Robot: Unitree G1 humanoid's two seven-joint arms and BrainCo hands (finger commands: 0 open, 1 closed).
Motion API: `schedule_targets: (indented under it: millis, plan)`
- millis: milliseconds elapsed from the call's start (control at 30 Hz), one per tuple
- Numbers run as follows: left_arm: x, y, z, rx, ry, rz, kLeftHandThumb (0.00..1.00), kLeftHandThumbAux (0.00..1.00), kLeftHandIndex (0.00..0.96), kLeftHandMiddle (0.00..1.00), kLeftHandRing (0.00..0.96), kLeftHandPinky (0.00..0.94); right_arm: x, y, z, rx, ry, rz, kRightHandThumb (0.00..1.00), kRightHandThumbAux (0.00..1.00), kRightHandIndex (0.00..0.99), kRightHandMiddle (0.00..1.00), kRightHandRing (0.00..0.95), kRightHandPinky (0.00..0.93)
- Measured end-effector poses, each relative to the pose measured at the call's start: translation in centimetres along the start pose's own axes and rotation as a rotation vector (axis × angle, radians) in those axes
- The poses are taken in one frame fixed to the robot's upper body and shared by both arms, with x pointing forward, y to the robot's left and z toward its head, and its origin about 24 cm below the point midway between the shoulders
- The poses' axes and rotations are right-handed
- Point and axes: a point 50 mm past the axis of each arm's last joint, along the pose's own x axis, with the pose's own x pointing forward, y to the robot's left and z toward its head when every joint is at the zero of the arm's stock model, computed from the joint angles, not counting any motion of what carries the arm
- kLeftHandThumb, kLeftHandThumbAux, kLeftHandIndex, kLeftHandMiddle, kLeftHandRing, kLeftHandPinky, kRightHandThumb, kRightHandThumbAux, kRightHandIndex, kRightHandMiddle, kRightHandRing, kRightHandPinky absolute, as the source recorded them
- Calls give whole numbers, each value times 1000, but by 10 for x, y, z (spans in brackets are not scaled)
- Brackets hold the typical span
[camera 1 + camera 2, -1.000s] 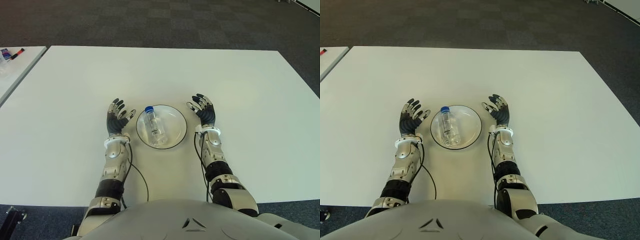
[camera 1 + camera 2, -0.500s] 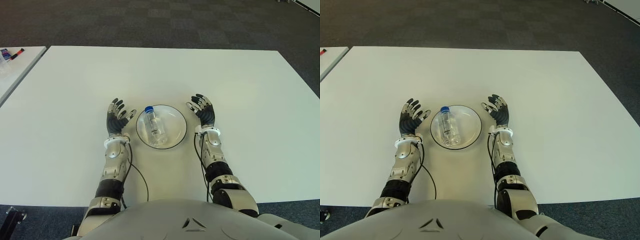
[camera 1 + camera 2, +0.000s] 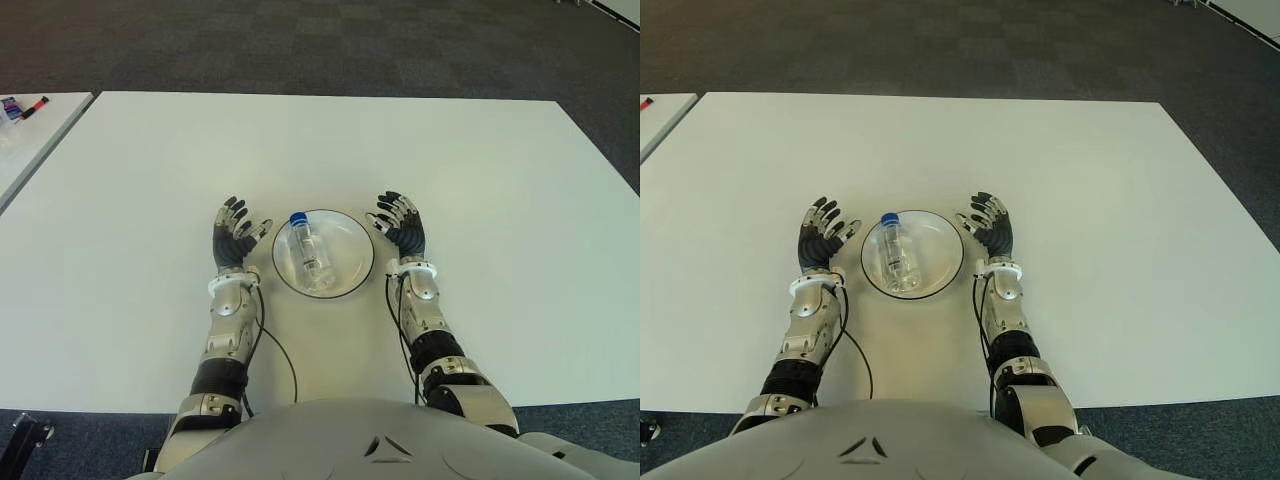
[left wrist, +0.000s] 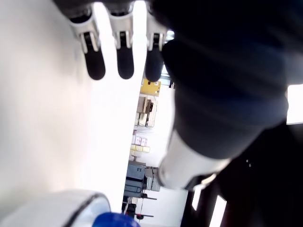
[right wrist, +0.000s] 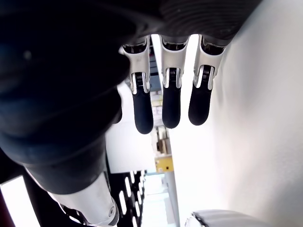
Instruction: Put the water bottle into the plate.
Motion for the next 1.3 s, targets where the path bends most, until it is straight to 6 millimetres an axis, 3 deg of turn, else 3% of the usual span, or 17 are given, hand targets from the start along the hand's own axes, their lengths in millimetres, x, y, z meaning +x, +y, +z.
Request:
schedule_targets:
  millis: [600,1300]
  plan:
    - [0,-1,-1,59,-16,21,128,998,175,164,145,176,-2,1,-1,-29,-16,-7,96,916,234,291,286,304]
    - [-1,-2,-4,135,-29,17,24,990,160,143,132,169,-2,2,-1,-31,-27,-7,106,923,236,291,284,308]
